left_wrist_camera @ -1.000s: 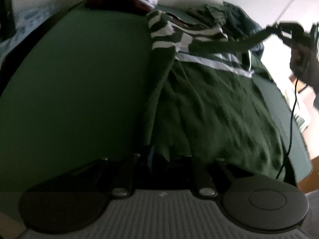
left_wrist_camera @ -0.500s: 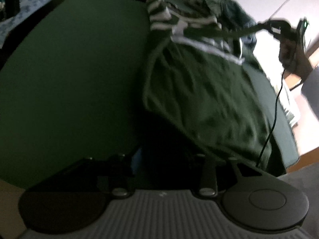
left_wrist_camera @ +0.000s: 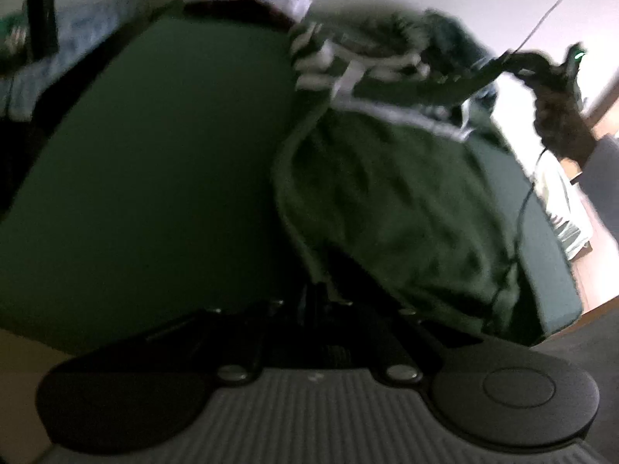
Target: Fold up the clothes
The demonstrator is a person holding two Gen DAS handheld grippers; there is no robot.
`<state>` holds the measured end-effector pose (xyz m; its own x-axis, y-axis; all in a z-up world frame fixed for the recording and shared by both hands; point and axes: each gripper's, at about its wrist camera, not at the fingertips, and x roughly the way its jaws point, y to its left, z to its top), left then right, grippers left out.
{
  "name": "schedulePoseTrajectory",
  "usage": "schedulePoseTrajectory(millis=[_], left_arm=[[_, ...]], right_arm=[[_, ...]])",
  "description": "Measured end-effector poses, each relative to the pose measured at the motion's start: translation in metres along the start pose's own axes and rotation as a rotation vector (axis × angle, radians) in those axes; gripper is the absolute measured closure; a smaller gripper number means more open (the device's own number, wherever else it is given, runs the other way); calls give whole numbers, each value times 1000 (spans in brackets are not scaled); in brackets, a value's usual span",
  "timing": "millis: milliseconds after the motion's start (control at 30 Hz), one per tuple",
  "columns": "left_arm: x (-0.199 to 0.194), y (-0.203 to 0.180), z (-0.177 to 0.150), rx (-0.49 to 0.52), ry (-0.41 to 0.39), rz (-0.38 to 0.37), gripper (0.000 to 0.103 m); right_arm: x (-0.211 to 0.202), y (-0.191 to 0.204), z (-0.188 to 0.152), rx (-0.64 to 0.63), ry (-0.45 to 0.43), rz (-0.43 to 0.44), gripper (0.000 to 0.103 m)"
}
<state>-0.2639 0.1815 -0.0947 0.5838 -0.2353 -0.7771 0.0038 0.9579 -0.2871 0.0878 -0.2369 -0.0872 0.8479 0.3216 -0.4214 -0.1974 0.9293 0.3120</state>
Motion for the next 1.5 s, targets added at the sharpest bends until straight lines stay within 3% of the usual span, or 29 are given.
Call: schedulePoseTrajectory(millis=[167,367,467,533,633,700,833,867,900,967,1033,1100,1367,1500], left_arm=[[-35,-20,26,79,-73,-50,103],[8,-38,14,75,25,-155,103],[31,-47,0,101,104,-125,103],[27,-43,-9,107,99,-60,101],[16,-27,-22,67,88,22,88],[13,-14,-27,1,85,48,70],[27,-7,-34,-56,81,27,57],[33,-7,-35,-63,87,13,46],[39,-7,-38,-62,98,14,42],[46,-8,-39,-58,96,19,42],[47,-6,-38,-65,94,5,49],[48,-5,-37,-71,91,-10,103],[9,-39,-6,125,18,-84,103],[-3,-64,7,314,44,-108,103]], right_arm=[[-2,-6,7,0,-19,-9,97],[0,-11,3,-19,-14,-34,97],[2,-14,1,-23,1,-45,97],[0,-15,0,-33,9,-43,97],[-1,-14,-3,-56,15,-40,97],[1,-15,-6,-54,24,-35,97],[8,-17,-12,-26,48,-29,97],[9,-16,-13,-20,52,-27,97],[9,-16,-14,-15,54,-25,97],[9,-13,-15,-24,55,-23,97],[7,-10,-14,-45,52,-21,97],[5,-9,-12,-51,46,-22,97],[-1,-14,2,-50,-1,-41,97],[-2,-17,7,-41,-15,-54,97]])
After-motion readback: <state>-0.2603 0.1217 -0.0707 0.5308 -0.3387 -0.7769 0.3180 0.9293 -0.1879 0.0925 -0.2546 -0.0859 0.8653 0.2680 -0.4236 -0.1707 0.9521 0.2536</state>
